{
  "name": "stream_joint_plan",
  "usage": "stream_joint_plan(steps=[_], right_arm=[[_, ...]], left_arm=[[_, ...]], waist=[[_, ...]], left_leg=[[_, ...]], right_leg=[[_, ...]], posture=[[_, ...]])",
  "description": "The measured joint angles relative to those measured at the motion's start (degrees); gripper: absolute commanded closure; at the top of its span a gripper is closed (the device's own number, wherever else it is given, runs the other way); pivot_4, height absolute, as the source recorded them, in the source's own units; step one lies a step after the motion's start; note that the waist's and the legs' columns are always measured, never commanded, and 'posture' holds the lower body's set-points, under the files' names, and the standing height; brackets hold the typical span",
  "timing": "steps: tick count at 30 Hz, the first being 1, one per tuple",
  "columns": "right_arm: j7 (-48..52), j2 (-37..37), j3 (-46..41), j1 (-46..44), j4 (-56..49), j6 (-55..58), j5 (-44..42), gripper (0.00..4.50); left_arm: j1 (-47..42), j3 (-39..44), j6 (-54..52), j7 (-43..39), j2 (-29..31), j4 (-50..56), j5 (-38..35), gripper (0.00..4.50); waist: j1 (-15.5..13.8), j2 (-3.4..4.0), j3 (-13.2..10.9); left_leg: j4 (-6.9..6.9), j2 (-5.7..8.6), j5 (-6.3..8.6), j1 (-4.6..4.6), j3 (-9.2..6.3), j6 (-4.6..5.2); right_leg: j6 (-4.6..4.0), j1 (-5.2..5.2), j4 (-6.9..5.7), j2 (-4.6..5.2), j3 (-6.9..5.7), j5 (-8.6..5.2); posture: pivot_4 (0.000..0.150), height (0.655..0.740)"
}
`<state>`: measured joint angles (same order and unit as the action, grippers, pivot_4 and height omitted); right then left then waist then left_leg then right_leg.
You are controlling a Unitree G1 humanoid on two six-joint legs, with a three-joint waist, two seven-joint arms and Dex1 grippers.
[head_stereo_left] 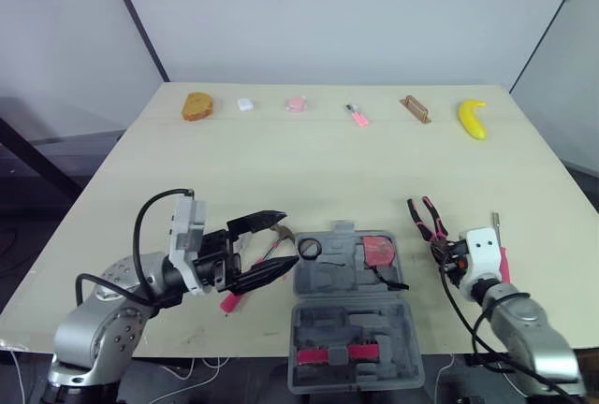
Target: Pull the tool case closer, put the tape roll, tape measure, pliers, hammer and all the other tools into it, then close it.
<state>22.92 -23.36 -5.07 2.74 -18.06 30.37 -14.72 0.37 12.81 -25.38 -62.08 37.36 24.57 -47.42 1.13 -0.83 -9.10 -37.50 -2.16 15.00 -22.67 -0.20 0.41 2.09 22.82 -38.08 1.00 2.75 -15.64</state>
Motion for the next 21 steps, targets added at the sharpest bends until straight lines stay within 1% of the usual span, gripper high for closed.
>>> stream_joint_plan(steps=[2, 4, 6, 7, 8, 9, 10, 12, 16, 18, 21], right_arm=[[8.5, -9.1, 0.2, -1.0, -3.5, 2.2, -3.3, 3.53], [16.9, -17.6, 0.0, -4.2, -6.1, 3.7, -6.2, 3.53], [23.6, -23.3, 0.7, -8.5, -7.7, 4.4, -8.1, 3.53], [28.0, -27.4, 3.6, -13.0, -7.8, 5.5, -8.5, 3.53], [29.6, -28.7, 4.7, -14.7, -7.9, 5.9, -8.6, 3.53], [33.7, -31.4, 8.8, -20.4, -7.6, 7.0, -7.9, 3.53], [35.7, -32.6, 11.1, -23.0, -7.5, 7.2, -7.2, 3.53], [39.5, -32.4, 18.0, -30.0, -5.7, 8.0, -4.7, 3.53], [42.2, -28.6, 28.5, -37.8, -2.0, 9.9, 0.3, 3.53], [42.5, -27.0, 30.5, -39.5, -1.4, 10.8, 1.3, 3.53], [43.0, -24.4, 33.9, -41.9, -1.2, 11.9, 3.0, 3.53]], left_arm=[[0.6, 0.2, 0.9, 0.8, -0.7, 0.0, 0.6, 0.0], [1.1, 0.8, 2.8, 1.4, -2.0, -0.9, 1.5, 0.0], [1.5, 1.0, 2.0, -0.8, 0.4, -2.6, 0.9, 0.0], [1.7, 1.8, 0.9, -3.8, 3.0, -4.6, -0.1, 0.0], [1.5, 2.1, 0.5, -4.9, 3.9, -5.4, -0.3, 0.0], [1.5, 3.6, 0.5, -8.3, 5.8, -7.7, -1.2, 0.0], [1.5, 4.1, 0.6, -9.9, 6.6, -8.6, -1.2, 0.0], [2.3, 5.2, 1.4, -14.1, 8.4, -11.1, -1.1, 0.0], [4.6, 6.1, 3.6, -19.2, 9.7, -14.8, 0.8, 0.0], [5.1, 6.6, 4.4, -20.1, 9.8, -15.4, 1.2, 0.0], [5.7, 7.3, 5.2, -21.3, 9.9, -16.2, 1.7, 0.0]], waist=[[0.0, 0.14, -0.1], [0.1, 0.12, -0.1], [0.0, 0.06, -0.1], [0.1, 0.12, -0.2], [0.3, 0.16, -0.2], [0.4, 0.17, -0.2], [0.5, 0.2, -0.2], [0.6, 0.16, -0.2], [0.7, 0.11, -0.3], [0.5, 0.09, -0.3], [0.4, 0.09, -0.3]], left_leg=[[-0.02, 0.01, 0.0, 0.01, 0.02, 0.0], [-0.05, 0.01, 0.0, 0.04, 0.02, 0.01], [-0.09, -0.05, 0.0, 0.01, -0.02, 0.01], [-0.09, -0.08, 0.0, 0.03, 0.0, 0.01], [-0.09, -0.09, -0.01, 0.03, 0.01, 0.01], [-0.09, -0.12, -0.01, 0.04, 0.01, 0.02], [-0.09, -0.12, -0.01, 0.01, 0.0, 0.02], [-0.09, -0.12, -0.01, -0.03, -0.02, 0.01], [-0.08, -0.07, 0.0, -0.18, -0.14, 0.01], [-0.09, -0.07, 0.0, -0.4, -0.15, 0.0], [-0.09, -0.07, 0.0, -0.47, -0.17, 0.0]], right_leg=[[0.01, 0.0, 0.0, 0.0, 0.03, 0.01], [0.01, -0.01, -0.01, -0.04, 0.01, 0.01], [-0.04, -0.02, -0.02, -0.18, -0.13, 0.02], [-0.06, 0.0, -0.06, -0.22, -0.13, 0.02], [-0.1, 0.0, -0.06, -0.22, -0.16, 0.04], [-0.13, 0.0, -0.05, -0.23, -0.23, 0.03], [-0.13, 0.0, -0.03, -0.22, -0.24, 0.03], [-0.14, 0.0, 0.01, -0.18, -0.24, 0.02], [-0.1, 0.08, 0.07, 0.04, -0.21, 0.04], [-0.08, 0.28, 0.06, 0.14, -0.23, 0.04], [-0.08, 0.36, 0.05, 0.17, -0.27, 0.04]], posture=[[0.15, 0.74], [0.15, 0.74], [0.15, 0.74], [0.15, 0.74], [0.15, 0.74], [0.15, 0.74], [0.15, 0.74], [0.15, 0.74], [0.15, 0.74], [0.15, 0.74], [0.15, 0.74]])
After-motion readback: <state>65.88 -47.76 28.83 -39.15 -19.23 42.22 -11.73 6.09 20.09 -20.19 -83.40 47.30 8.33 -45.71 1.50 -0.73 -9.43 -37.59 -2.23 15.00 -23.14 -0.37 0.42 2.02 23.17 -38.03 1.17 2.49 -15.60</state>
